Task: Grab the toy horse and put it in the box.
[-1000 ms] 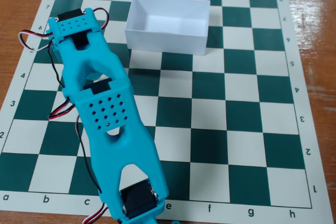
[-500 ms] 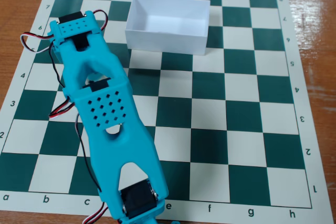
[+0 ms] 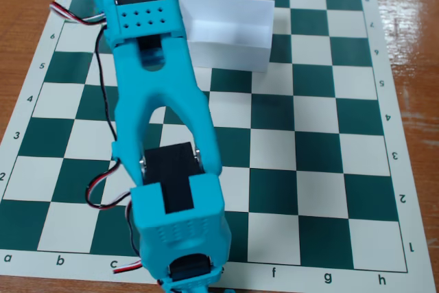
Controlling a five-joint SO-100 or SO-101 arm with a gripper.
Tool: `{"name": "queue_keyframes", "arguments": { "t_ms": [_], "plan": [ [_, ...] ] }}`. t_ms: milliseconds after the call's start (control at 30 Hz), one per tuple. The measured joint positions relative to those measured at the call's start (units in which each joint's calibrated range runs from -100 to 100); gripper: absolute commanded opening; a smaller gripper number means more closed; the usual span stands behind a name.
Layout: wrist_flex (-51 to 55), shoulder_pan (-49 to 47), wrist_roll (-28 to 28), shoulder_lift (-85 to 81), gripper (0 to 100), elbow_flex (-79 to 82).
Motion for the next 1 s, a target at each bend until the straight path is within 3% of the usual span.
{"name": "queue_keyframes", "arguments": {
  "t_ms": [233, 533, 567, 633, 767, 900, 933, 1000],
  "plan": [
    [-8.41, 8.81, 3.9, 17.19, 0, -9.52],
    [-8.23, 10.08, 2.19, 29.7, 0, -13.42],
    [-8.23, 10.01, 2.03, 30.21, 4, -13.78],
    [-8.23, 9.78, 1.61, 31.23, 23, -14.6],
    [-8.23, 8.96, 1.2, 31.91, 28, -16.14],
    [-8.23, 8.66, 1.3, 31.91, 28, -16.59],
    [-8.23, 8.66, 1.3, 31.91, 22, -16.59],
    [-8.14, 8.66, 1.3, 31.91, 0, -16.59]
  ]
}}
